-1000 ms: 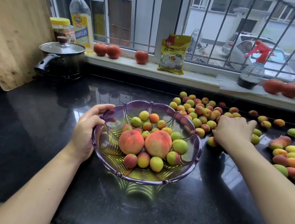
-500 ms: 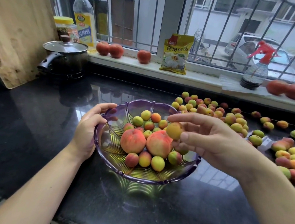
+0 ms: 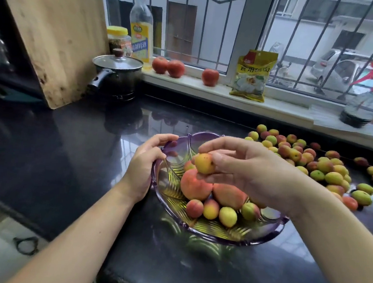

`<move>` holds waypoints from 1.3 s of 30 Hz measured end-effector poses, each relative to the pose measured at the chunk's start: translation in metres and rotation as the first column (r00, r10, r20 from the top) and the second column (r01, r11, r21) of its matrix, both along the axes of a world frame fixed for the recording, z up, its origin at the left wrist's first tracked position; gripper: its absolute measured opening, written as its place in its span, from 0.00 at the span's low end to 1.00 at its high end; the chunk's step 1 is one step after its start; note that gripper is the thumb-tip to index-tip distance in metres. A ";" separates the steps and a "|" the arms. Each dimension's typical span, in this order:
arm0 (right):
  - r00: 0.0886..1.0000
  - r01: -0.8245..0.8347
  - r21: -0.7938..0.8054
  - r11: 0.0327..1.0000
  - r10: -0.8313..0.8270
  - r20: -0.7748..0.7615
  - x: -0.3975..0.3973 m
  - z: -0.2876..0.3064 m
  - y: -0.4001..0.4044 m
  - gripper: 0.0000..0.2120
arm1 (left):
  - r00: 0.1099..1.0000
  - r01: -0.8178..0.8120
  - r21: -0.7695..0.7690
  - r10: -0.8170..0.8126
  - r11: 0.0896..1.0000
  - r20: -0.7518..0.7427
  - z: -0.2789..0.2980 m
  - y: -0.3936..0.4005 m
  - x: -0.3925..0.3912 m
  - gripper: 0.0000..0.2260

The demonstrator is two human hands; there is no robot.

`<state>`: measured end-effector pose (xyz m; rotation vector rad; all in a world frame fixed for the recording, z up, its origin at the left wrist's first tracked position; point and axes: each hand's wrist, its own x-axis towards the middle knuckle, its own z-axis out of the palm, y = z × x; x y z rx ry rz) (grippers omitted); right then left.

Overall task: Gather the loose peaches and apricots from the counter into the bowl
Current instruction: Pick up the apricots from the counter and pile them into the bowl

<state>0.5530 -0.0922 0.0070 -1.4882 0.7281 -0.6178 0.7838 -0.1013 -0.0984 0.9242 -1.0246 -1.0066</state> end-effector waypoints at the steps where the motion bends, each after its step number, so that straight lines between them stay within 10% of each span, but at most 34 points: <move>1: 1.000 0.024 0.014 1.000 -0.025 0.014 0.006 0.000 -0.005 0.08 | 1.000 0.000 0.001 0.000 1.000 -0.002 0.000 0.000 0.000 0.23; 12: 0.759 -0.069 -0.689 0.722 -0.410 -0.505 0.076 -0.026 -0.043 0.13 | 0.999 0.032 0.013 -0.032 0.999 -0.022 0.001 0.000 0.002 0.22; 26: 0.519 -0.490 -0.697 0.523 -0.467 -0.716 0.096 -0.030 -0.027 0.11 | 0.999 0.041 0.050 -0.040 0.998 -0.029 0.001 0.001 0.003 0.22; 33: 0.692 -0.027 -0.806 0.591 -0.571 -0.442 0.043 -0.004 -0.058 0.08 | 0.999 0.029 0.044 -0.027 0.999 -0.032 -0.001 0.000 0.002 0.22; 39: 0.327 0.036 -0.779 0.626 -0.744 -0.583 -0.034 -0.017 -0.138 0.13 | 0.999 0.022 0.038 -0.020 0.999 -0.031 -0.002 -0.001 0.002 0.23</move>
